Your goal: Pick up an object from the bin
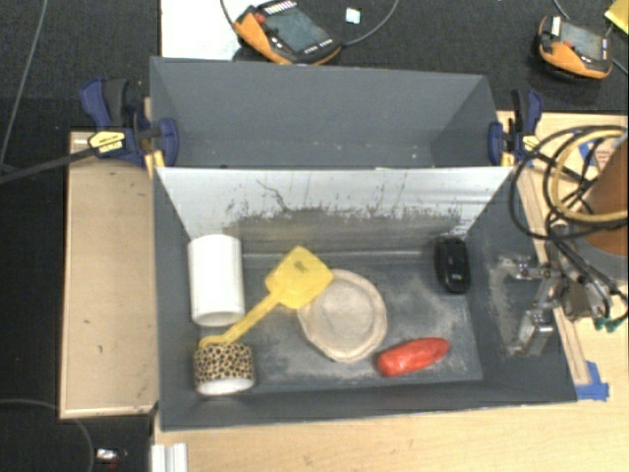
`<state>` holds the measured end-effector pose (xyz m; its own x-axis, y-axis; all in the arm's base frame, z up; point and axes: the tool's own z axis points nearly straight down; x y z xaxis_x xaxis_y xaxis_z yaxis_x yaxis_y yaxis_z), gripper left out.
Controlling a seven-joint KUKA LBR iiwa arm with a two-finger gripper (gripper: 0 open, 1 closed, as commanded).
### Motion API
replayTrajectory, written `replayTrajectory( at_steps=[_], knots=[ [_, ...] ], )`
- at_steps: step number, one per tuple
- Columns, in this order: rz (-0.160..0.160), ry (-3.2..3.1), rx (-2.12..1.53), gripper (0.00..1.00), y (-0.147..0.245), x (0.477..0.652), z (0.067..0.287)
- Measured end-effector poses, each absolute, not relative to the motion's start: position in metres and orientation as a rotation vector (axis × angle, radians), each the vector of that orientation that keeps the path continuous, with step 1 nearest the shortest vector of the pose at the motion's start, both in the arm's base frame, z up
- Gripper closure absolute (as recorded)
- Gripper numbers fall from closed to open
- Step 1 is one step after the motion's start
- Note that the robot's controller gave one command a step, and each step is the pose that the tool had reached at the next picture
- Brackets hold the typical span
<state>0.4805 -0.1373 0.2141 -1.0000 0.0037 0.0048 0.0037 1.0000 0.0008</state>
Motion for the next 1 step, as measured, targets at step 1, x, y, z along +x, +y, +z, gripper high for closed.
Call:
replayTrajectory(
  at_steps=[1],
  knots=[
    [0.001,-3.145,0.005,0.0,-0.1365,0.4824,0.2177]
  ],
)
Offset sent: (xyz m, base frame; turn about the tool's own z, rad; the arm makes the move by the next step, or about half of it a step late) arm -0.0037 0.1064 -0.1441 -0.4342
